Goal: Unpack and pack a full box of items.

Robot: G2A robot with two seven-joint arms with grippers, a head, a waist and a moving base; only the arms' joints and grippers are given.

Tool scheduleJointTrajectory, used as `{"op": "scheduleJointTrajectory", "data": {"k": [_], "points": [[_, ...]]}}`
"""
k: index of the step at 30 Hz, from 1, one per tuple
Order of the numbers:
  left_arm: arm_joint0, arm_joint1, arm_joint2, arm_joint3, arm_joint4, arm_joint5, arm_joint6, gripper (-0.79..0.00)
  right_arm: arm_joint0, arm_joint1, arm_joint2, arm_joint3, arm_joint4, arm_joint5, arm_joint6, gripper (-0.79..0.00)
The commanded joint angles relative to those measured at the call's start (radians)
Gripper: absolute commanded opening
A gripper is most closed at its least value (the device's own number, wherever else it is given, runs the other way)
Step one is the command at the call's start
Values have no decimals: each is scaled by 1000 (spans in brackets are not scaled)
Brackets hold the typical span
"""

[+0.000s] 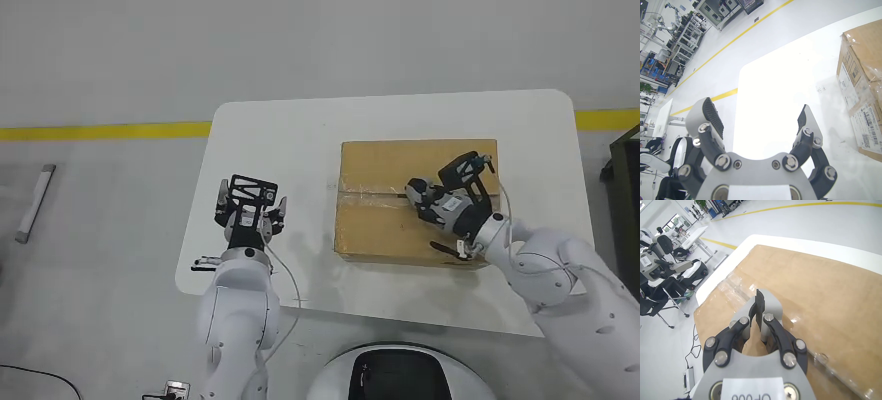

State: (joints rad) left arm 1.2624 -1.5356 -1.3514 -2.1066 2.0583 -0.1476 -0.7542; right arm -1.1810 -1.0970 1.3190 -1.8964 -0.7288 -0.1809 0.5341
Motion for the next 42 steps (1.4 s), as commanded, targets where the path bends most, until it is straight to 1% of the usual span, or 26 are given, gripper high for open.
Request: {"op": "scheduleJointTrajectory", "data": {"k": [1,10,21,25,33,36,39,42], "points": [[1,0,5,2,-1,3,2,0,-13,2,16,-8,-5,-4,1,-785],[-2,0,28,15,-10,7,13,0,-87,16,113,-44,7,-23,31,-785],[-12,1,50,24,-11,-13,28,0,-184,31,271,-83,34,-19,34,-785],[-12,1,50,24,-11,-13,28,0,-214,34,321,-102,75,-15,45,-785],[-12,1,50,24,-11,-13,28,0,-253,40,401,-134,87,-10,55,-785],[-12,1,50,24,-11,-13,28,0,-272,42,457,-141,106,1,29,-785],[-10,1,51,24,-17,-14,35,0,-299,41,522,-136,119,23,-25,-785],[1,3,60,19,-32,-16,95,0,-329,39,567,-120,96,49,-102,-785]]}}
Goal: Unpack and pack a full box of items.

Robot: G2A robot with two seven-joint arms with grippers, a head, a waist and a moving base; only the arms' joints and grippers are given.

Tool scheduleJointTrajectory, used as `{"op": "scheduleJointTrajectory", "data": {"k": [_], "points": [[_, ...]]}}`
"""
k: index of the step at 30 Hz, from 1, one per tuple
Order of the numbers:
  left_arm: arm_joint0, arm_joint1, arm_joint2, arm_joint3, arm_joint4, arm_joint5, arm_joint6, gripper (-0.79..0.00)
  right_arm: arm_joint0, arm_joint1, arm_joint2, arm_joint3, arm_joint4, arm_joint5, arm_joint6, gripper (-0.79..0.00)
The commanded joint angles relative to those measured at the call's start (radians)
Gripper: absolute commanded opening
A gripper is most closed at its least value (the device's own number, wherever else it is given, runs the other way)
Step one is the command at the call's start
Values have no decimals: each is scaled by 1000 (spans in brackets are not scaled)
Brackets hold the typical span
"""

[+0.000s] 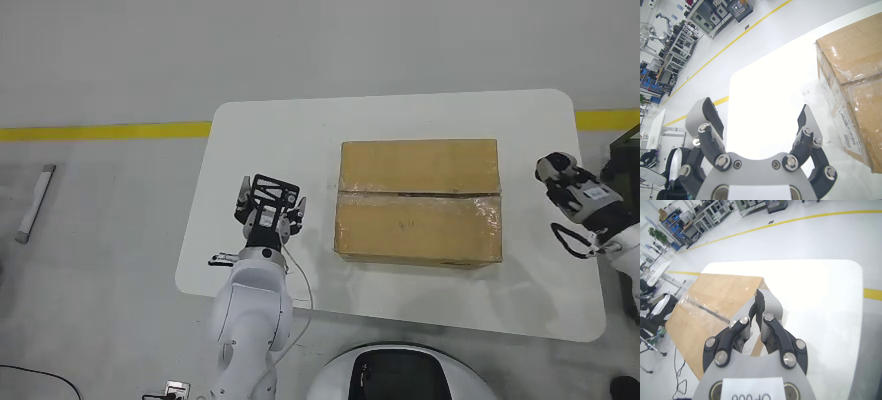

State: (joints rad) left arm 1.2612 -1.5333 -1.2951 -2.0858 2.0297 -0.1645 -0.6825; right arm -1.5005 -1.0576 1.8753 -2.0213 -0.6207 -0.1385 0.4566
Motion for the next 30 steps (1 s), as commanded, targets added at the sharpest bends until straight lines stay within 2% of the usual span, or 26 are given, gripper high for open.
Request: {"op": "scheduleJointTrajectory", "data": {"k": [1,5,12,17,20,21,22,23,24,25,26,30], "points": [[6,0,10,-5,-22,8,41,0,-20,-1,23,5,-31,11,-48,-785],[16,-8,32,-38,-151,61,81,0,-85,-4,72,-45,-56,3,-96,-785],[39,-21,43,-94,-394,176,90,0,-249,-15,148,-218,-99,5,-122,-785],[28,-20,35,-97,-376,202,133,0,-298,-20,159,-326,-108,14,-96,-785],[18,-20,33,-91,-350,221,139,0,-304,-20,163,-329,-115,-17,-91,-785],[14,-19,34,-86,-333,227,141,0,-308,-21,164,-329,-118,-23,-88,-745],[11,-19,38,-84,-326,230,145,0,-313,-21,163,-327,-117,-25,-80,-486],[9,-19,39,-82,-320,231,149,0,-313,-22,163,-323,-109,-22,-77,0],[9,-19,39,-82,-320,231,149,0,-313,-22,163,-323,-109,-22,-77,0],[9,-19,39,-83,-321,231,148,-1,-313,-22,163,-324,-112,-24,-77,-768],[9,-19,40,-82,-319,232,149,-1,-314,-22,163,-323,-110,-23,-76,-728],[9,-19,39,-82,-320,231,149,0,-313,-22,163,-322,-109,-22,-76,-440]]}}
